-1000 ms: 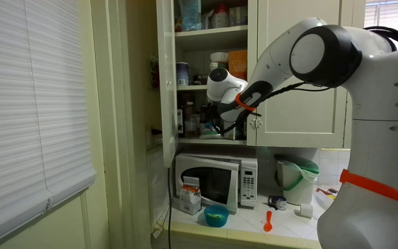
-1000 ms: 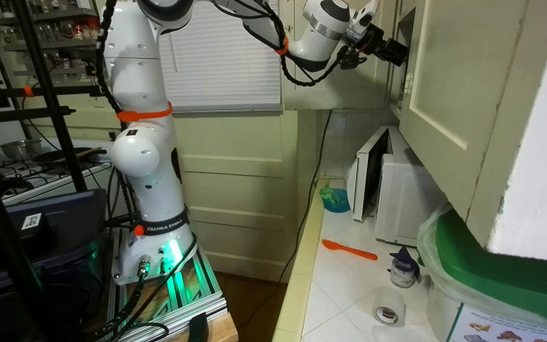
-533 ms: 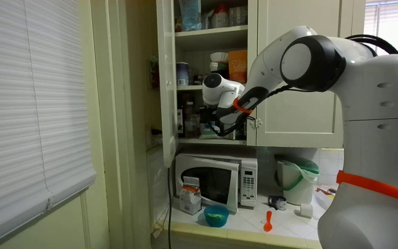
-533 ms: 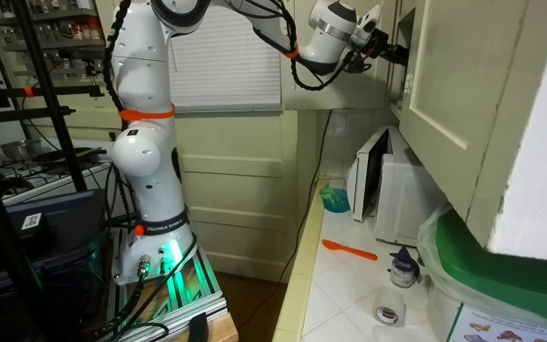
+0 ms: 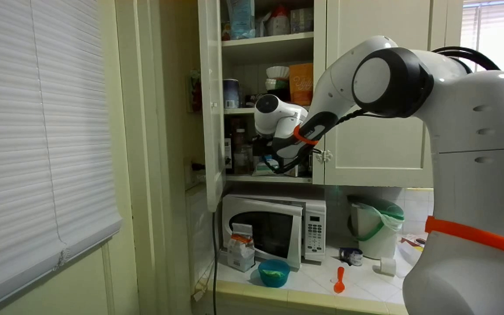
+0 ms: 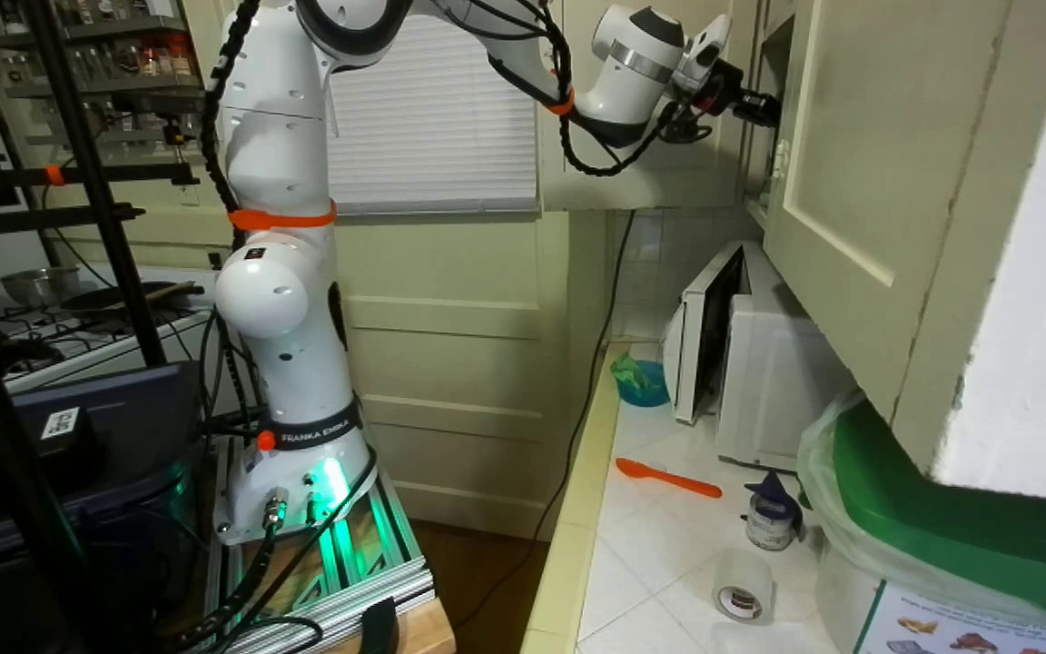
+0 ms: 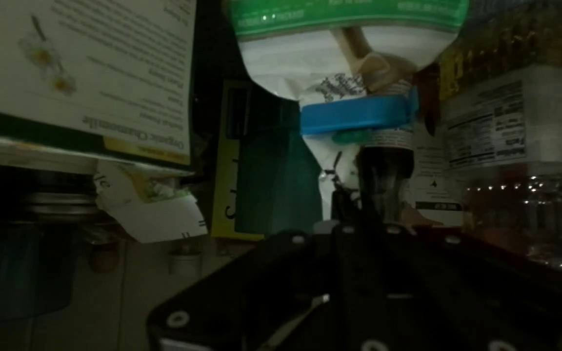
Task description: Move the white packet to the middle shelf.
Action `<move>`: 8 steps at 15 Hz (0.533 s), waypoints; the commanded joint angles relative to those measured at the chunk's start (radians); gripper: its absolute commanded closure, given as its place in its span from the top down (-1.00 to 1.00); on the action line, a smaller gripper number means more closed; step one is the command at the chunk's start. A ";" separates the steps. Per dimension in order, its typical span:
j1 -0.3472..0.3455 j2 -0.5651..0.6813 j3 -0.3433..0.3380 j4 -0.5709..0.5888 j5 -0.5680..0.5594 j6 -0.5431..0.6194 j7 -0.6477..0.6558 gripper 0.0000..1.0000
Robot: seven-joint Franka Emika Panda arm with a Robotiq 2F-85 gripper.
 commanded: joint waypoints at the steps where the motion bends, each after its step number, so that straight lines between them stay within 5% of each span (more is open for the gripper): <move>1: 0.005 -0.015 0.002 -0.019 -0.006 -0.009 0.018 -1.00; 8: 0.000 -0.148 0.019 -0.166 0.027 0.034 -0.065 -0.99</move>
